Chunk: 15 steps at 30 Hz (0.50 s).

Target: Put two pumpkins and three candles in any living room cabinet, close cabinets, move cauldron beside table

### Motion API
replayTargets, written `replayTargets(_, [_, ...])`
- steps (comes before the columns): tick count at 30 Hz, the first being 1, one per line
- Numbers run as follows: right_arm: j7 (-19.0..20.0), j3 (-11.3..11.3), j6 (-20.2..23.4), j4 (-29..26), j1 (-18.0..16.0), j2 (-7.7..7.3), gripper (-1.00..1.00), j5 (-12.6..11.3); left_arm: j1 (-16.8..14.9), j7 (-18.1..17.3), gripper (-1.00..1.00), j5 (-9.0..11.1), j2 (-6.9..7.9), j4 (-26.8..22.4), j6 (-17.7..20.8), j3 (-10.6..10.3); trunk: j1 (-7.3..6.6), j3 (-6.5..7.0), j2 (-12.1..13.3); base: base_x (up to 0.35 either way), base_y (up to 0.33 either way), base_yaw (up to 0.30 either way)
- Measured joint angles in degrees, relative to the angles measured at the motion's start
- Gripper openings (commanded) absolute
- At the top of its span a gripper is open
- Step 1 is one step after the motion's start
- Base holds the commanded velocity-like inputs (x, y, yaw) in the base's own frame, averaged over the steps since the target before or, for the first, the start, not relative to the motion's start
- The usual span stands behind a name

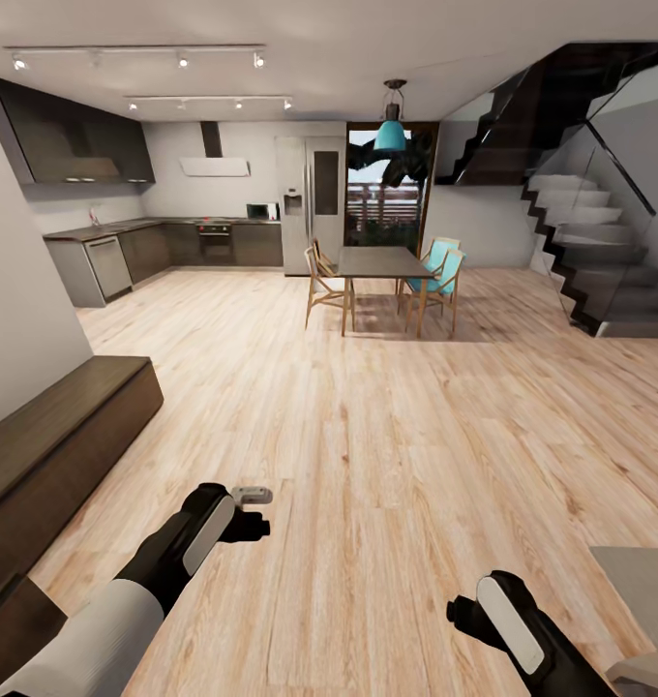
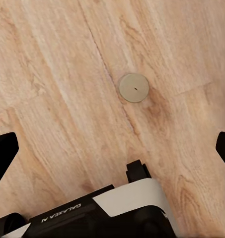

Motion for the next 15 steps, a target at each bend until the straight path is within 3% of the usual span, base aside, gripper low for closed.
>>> replayTargets(15, [0.3,0.9,-2.9,6.5,-1.7,0.07,1.0,0.3,0.0,0.3,1.0,-0.1,-0.03,-1.0,0.5,-0.1,3.3,-2.7,-6.0,0.0,0.0,0.0])
